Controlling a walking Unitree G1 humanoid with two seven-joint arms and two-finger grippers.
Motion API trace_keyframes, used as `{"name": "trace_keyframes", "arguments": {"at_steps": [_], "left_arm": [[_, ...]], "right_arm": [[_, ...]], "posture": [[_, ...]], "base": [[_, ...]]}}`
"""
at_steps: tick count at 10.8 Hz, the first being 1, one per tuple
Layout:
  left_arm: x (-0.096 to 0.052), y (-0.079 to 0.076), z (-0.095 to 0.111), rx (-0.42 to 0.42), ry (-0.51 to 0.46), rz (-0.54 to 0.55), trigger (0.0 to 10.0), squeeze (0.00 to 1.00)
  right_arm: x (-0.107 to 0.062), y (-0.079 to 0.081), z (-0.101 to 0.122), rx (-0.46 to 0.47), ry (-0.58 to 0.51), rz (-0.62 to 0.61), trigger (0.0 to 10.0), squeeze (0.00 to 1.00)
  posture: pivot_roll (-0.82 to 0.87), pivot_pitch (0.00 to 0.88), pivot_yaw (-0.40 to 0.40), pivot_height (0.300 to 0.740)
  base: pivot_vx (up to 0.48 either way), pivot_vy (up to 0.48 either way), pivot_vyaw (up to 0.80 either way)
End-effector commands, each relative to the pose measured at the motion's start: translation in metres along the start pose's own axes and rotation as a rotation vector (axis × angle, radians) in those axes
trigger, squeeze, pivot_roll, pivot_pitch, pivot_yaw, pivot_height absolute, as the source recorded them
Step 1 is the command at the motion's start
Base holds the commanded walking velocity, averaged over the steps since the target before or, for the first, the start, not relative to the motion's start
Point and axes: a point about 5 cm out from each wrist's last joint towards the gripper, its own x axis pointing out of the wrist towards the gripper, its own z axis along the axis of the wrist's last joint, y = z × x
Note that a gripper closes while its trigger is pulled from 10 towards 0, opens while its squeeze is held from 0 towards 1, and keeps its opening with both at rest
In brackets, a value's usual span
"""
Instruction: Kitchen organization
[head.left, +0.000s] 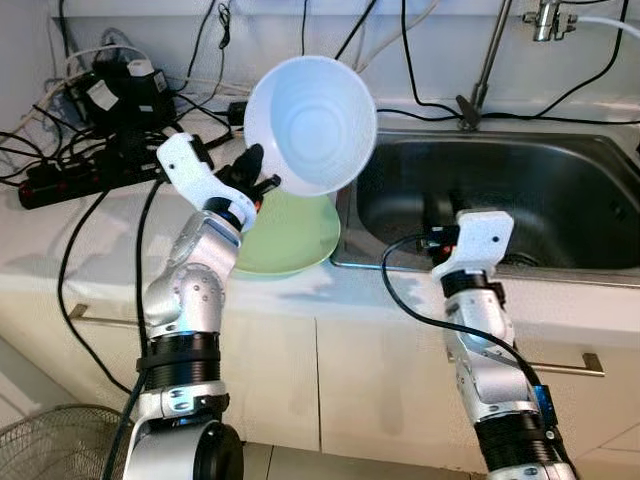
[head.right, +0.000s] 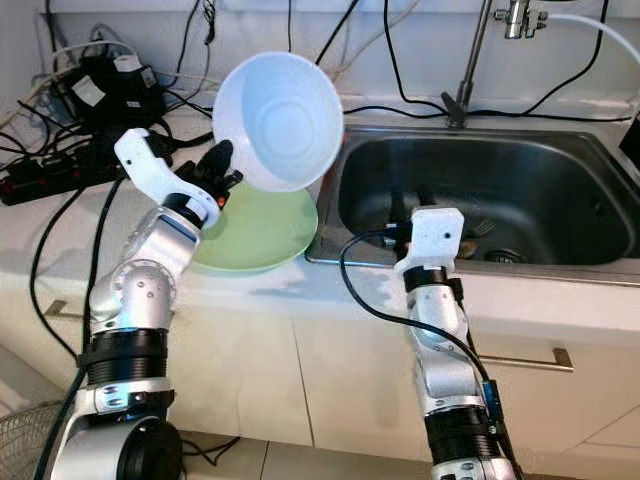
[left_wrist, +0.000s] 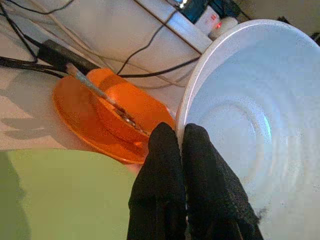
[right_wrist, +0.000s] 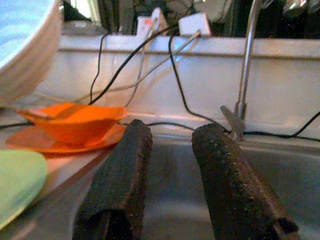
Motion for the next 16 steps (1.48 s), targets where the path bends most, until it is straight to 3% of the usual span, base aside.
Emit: {"name": "trace_keyframes", "arguments": {"at_steps": [1,3,5,6,10,16], "left_arm": [[-0.002,-0.008,0.008,0.045,-0.051,-0.043,10.0,0.00],[-0.001,-0.013,0.003,0.104,-0.046,-0.060,10.0,0.00],[-0.001,-0.014,-0.001,0.104,-0.041,-0.063,10.0,0.00],[0.000,-0.015,-0.003,0.120,-0.039,-0.069,10.0,0.00],[0.000,-0.024,-0.013,0.175,-0.015,-0.115,10.0,0.00],[-0.001,-0.034,-0.018,0.177,-0.011,-0.170,10.0,0.00]], "right_arm": [[0.006,-0.002,0.012,0.032,-0.029,-0.018,10.0,0.00],[0.012,-0.002,0.022,0.118,-0.030,-0.004,10.0,0.00],[0.015,0.001,0.029,0.199,-0.029,0.024,10.0,0.00],[0.015,0.005,0.032,0.269,-0.015,0.047,10.0,0.00],[0.012,0.016,0.038,0.407,0.008,0.114,10.0,0.00],[0.009,0.021,0.039,0.427,0.032,0.156,10.0,0.00]], "posture": [[0.02,0.000,0.081,0.740],[0.02,0.000,0.086,0.740],[0.02,0.000,0.086,0.740],[0.01,0.000,0.088,0.740],[0.00,0.000,0.097,0.740],[0.00,0.000,0.099,0.740]], "base": [[0.000,0.000,0.00],[0.000,0.000,0.00],[0.000,0.000,0.00],[0.000,0.000,0.00],[0.000,0.000,0.00],[0.000,0.000,0.00]]}}
